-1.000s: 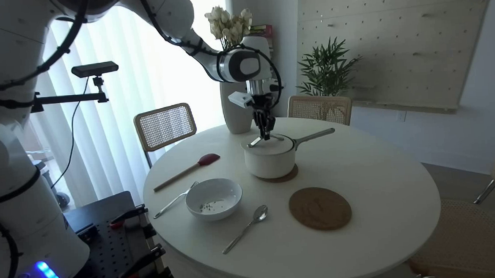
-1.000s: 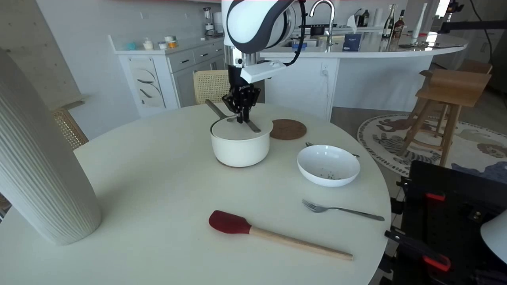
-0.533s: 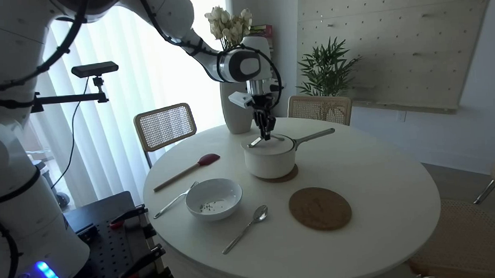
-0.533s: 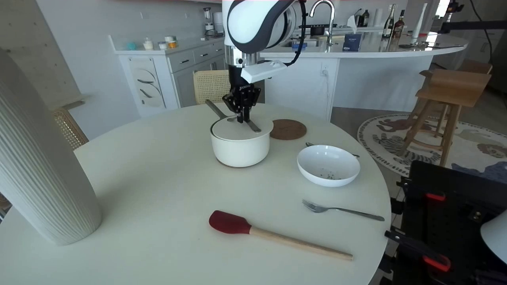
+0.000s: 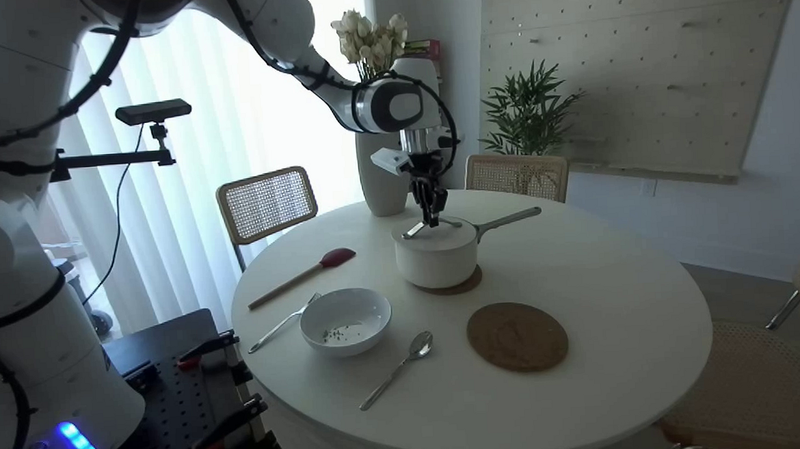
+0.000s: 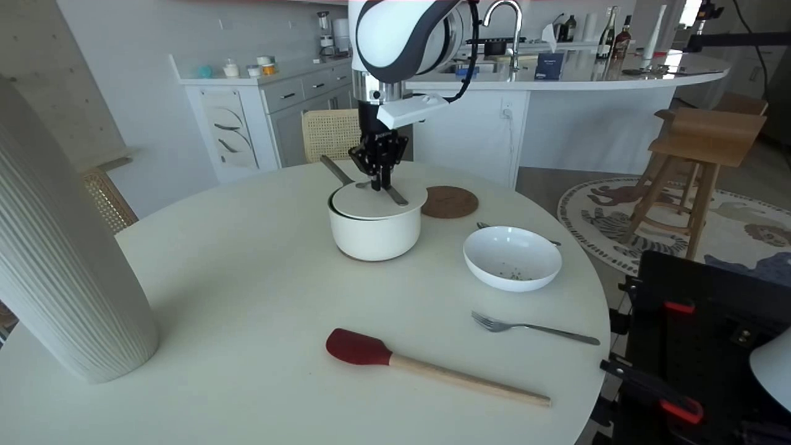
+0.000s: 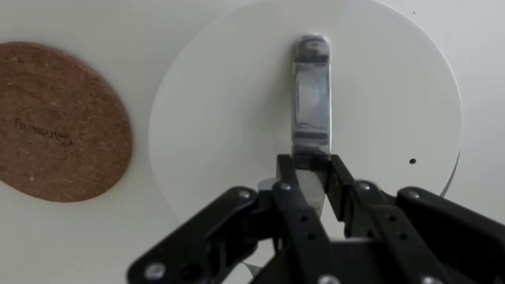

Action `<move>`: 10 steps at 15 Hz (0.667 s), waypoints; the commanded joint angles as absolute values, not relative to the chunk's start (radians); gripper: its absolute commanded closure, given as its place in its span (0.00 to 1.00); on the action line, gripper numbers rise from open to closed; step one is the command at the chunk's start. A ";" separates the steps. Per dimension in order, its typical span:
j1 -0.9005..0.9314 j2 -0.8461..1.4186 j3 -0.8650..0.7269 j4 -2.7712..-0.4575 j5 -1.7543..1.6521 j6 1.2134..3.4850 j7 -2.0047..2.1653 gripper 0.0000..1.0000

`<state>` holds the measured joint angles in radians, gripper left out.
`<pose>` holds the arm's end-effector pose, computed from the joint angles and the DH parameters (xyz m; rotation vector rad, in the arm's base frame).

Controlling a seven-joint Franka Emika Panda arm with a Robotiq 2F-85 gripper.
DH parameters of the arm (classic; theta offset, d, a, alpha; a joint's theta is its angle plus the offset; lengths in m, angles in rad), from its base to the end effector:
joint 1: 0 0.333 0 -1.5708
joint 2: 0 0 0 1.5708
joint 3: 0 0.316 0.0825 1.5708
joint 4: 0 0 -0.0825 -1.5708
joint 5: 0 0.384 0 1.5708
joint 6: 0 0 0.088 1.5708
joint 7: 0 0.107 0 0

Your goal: Take the broccoli from the white bowl and put it in the white pot then take the wooden spatula out of the pot and put it on the table then put the white lid on the pot

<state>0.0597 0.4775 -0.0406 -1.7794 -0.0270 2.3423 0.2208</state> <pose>0.6645 0.0146 0.2974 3.0980 -0.2770 0.1395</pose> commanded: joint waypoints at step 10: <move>0.058 0.513 -0.042 -1.697 -0.035 2.317 0.209 0.94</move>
<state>0.0609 0.4981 -0.0393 -1.7472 -0.0270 2.3412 0.2207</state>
